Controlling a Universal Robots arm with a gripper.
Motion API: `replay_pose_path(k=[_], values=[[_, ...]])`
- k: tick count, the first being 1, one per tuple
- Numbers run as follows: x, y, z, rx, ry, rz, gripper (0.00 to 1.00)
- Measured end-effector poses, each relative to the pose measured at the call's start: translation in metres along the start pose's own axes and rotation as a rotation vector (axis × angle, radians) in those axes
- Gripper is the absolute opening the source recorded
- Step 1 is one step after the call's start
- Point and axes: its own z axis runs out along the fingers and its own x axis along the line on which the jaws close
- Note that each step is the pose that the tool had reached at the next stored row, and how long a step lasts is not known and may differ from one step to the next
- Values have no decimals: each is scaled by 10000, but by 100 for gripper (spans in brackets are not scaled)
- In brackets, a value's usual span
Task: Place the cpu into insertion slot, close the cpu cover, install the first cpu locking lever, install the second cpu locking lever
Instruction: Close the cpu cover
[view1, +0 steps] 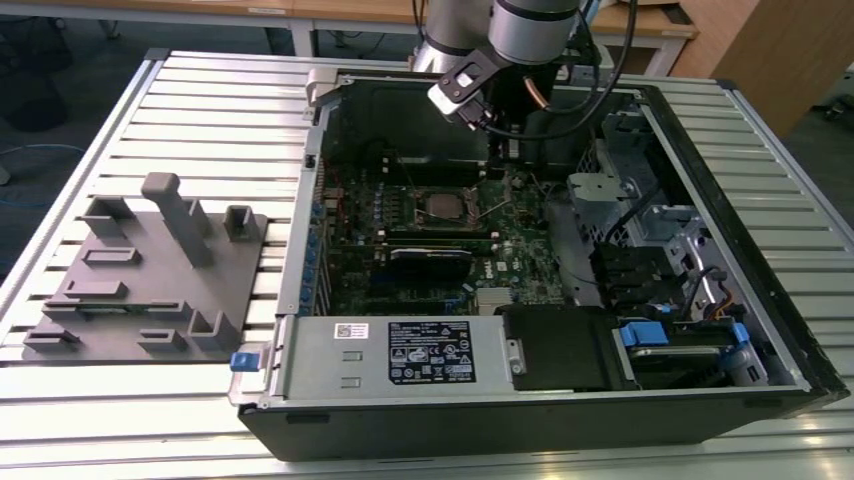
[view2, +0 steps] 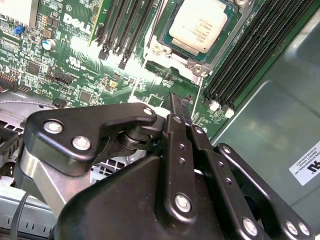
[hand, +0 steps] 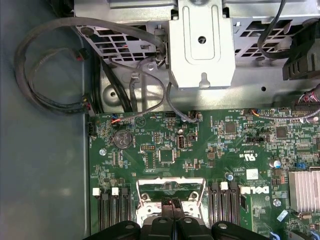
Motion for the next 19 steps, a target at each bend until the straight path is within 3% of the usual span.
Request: replay_pose_path(k=[7, 19], values=[[2, 14, 1, 0, 2, 0, 10], [25, 154, 12, 0, 1, 0, 10]])
